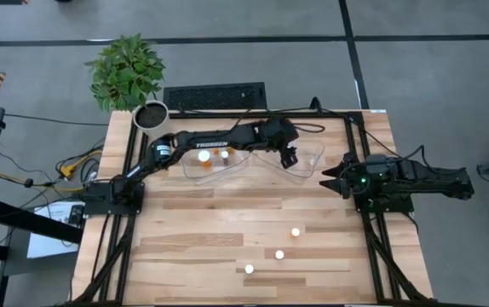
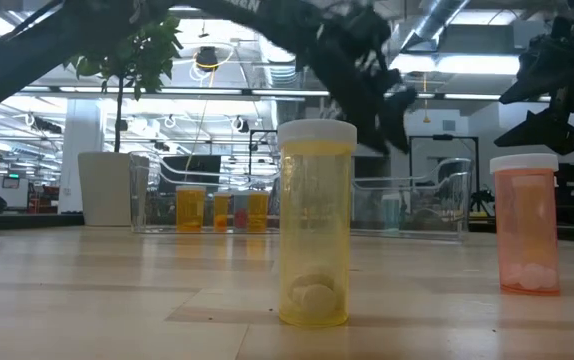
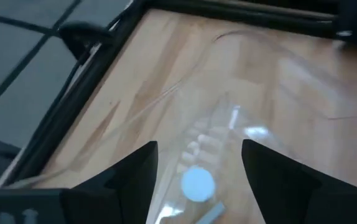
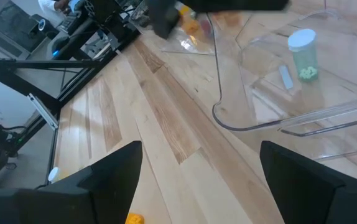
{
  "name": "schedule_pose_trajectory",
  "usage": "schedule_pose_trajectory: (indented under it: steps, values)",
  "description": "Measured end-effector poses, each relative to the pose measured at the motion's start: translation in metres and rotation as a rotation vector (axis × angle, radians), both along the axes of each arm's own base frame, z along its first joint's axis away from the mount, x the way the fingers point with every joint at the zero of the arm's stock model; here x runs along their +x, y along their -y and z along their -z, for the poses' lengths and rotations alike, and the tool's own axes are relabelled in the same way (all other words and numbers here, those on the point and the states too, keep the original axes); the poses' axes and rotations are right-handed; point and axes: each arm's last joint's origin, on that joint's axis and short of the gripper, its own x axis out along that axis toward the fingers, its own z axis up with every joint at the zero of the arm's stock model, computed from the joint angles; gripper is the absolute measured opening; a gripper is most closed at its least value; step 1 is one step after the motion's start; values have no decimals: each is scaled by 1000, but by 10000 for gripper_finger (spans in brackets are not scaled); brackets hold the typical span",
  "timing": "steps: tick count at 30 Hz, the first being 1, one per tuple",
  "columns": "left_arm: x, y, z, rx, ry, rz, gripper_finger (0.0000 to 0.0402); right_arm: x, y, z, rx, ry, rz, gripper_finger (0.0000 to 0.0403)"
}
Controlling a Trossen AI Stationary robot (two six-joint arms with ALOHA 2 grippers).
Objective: Pick and place medicine bottles into bin by pill shape (circle, oval)
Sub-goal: Put the small orange tablet bottle into the right transparent bin
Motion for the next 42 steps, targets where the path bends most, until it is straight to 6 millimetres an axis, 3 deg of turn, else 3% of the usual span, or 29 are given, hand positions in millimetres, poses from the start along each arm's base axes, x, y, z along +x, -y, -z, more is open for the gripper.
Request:
schedule_pose_trajectory:
  steps: [6, 12, 18, 29, 37, 42]
  values:
    - [-5, 23, -45, -24, -46, 128, 227, 0, 0, 0, -1, 0, 0, 333]
    - [-6, 68, -52, -177, -50, 300, 227, 0, 0, 0, -1, -1, 0, 333]
    - [0, 121, -39, -147, -59, 389, 227, 0, 0, 0, -1, -2, 0, 333]
    - [5, 189, 1, -181, 7, 505, 227, 0, 0, 0, -3, -2, -2, 333]
    - [3, 221, 22, -167, 76, 546, 227, 0, 0, 0, -1, -2, -3, 333]
    - [-1, 237, 49, -112, 57, 550, 227, 0, 0, 0, -1, -2, -2, 333]
